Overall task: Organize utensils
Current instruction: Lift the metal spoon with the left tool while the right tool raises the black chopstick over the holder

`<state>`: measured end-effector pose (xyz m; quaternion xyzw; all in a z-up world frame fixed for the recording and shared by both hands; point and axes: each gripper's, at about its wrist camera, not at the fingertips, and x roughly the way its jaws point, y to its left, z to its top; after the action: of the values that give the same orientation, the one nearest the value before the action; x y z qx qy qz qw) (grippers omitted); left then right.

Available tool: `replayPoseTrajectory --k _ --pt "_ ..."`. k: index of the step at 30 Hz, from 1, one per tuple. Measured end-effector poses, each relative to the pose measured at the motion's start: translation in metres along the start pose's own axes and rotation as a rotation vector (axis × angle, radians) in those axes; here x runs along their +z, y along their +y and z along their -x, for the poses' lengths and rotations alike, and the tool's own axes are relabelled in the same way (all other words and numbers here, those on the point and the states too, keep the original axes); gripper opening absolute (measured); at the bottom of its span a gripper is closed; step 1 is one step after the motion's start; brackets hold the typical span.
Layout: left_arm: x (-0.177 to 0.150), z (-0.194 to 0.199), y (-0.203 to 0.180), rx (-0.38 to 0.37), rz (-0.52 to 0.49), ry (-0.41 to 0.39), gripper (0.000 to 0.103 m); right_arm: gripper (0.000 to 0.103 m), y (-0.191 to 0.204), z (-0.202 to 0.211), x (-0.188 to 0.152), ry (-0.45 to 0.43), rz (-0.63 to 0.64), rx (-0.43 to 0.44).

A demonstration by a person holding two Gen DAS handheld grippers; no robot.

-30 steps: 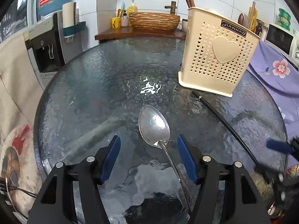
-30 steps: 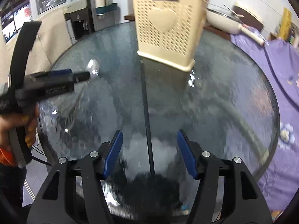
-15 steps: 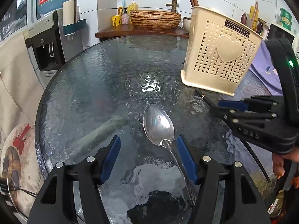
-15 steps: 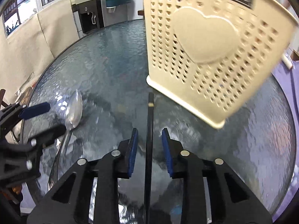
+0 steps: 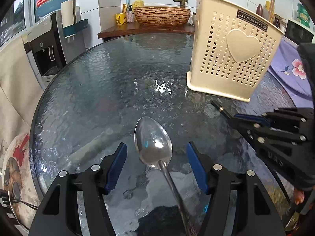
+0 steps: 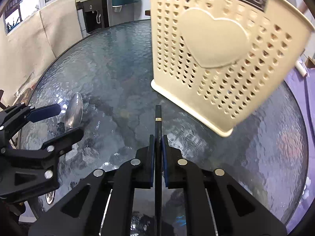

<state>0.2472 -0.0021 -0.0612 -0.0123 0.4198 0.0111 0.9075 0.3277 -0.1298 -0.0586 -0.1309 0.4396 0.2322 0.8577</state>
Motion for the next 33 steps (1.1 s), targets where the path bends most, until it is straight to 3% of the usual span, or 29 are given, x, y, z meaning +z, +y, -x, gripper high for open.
replayPoseTrajectory --k 3,9,14,21,33 --pt "0.004 -0.002 -0.001 0.020 0.003 0.000 0.047 0.008 -0.003 0.001 -0.001 -0.003 -0.013 0.008" --pt "0.008 -0.005 -0.003 0.032 0.007 0.005 0.037 0.008 -0.002 -0.001 0.001 -0.010 -0.014 -0.002" --pt "0.012 -0.004 -0.008 0.001 -0.012 -0.005 0.037 0.008 -0.005 0.001 -0.003 -0.019 -0.037 0.010" --pt "0.023 0.022 -0.012 -0.067 -0.028 -0.098 0.037 0.008 -0.013 0.025 -0.006 -0.098 -0.067 0.027" --pt "0.041 0.081 -0.023 -0.197 -0.083 -0.262 0.037 0.008 -0.027 0.123 -0.007 -0.332 -0.153 0.063"
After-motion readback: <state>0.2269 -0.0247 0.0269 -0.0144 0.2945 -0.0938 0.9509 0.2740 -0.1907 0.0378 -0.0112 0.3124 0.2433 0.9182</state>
